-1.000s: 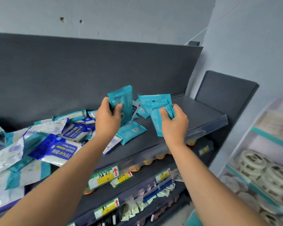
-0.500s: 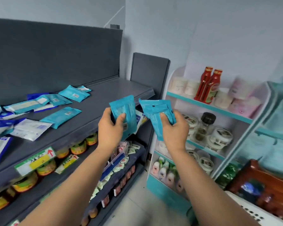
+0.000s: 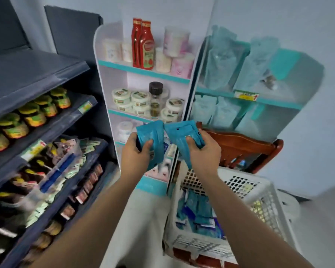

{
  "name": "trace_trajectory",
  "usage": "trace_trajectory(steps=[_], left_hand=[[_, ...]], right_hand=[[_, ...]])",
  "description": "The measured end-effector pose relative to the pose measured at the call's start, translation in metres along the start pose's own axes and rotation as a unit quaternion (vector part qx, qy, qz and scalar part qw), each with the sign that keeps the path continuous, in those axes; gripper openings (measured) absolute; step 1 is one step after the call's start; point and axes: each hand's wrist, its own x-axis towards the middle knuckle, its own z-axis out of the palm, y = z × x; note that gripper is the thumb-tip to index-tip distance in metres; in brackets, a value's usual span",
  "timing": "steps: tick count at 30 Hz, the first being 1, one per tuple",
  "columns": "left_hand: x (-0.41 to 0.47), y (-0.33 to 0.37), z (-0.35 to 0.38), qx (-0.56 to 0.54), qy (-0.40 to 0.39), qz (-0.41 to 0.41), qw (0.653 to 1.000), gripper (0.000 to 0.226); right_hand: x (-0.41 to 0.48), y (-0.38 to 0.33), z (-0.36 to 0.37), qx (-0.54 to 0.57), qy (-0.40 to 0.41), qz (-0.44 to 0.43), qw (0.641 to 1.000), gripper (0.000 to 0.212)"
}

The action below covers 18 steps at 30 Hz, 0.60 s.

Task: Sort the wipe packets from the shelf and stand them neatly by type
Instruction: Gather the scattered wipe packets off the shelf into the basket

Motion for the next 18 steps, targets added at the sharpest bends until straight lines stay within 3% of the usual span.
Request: trace_trajectory(steps=[8, 18], left_hand=[[-0.012, -0.022, 0.109, 0.068, -0.157, -0.003, 0.985, 0.013], [-0.022, -0.094, 0.203, 0.201, -0.323, -0.086, 0.921, 0.026]], right_hand=[[0.005, 0.093, -0.056, -0.125, -0.024, 0.096, 0.987, 0.003], [-0.006, 0.204, -0.071, -0.224, -0.142, 0.238, 0.935, 0.007]])
